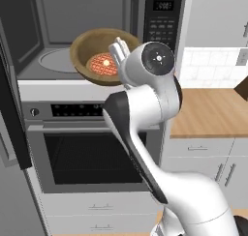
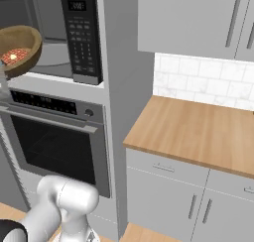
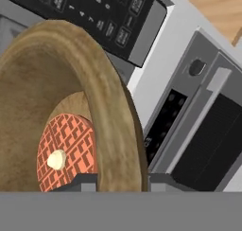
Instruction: Open the microwave, place the bowl with waffle inside the microwave, then close the microwave door and turn it on.
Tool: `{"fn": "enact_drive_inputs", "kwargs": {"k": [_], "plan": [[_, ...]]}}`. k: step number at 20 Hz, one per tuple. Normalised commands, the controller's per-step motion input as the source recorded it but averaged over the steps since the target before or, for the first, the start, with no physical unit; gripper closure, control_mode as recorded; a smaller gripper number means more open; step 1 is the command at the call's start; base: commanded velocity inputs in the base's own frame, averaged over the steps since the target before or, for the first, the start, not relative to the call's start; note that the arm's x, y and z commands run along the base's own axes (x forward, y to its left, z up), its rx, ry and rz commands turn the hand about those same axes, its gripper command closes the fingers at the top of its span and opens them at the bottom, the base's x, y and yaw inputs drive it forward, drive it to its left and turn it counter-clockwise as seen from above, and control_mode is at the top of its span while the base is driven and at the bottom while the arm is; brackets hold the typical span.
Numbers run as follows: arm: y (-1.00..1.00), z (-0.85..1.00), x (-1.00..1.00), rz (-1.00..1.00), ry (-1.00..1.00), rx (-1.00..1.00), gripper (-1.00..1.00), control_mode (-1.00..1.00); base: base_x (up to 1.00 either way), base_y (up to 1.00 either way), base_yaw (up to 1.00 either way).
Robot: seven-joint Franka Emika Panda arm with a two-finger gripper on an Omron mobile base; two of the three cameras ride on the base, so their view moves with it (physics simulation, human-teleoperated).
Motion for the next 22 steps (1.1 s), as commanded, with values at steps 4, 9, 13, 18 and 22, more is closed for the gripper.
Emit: {"fn": "enact_drive_inputs", "kwargs": {"k": [4, 9, 13, 18, 22], "plan": [[0.02, 0.00, 0.64, -0.06, 0.00, 0.05, 1.00, -1.00, 0.00, 0.00, 0.00], [0.21, 0.00, 0.68, 0.00, 0.00, 0.01, 1.00, -1.00, 0.00, 0.00, 0.00], [0.11, 0.00, 0.65, -0.04, 0.00, 0.01, 1.00, -1.00, 0.00, 0.00, 0.00], [0.12, 0.00, 0.68, -0.08, 0.00, 0.00, 1.00, -1.00, 0.00, 0.00, 0.00], [0.09, 0.00, 0.65, -0.06, 0.03, 0.00, 1.00, -1.00, 0.00, 0.00, 0.00]]}}
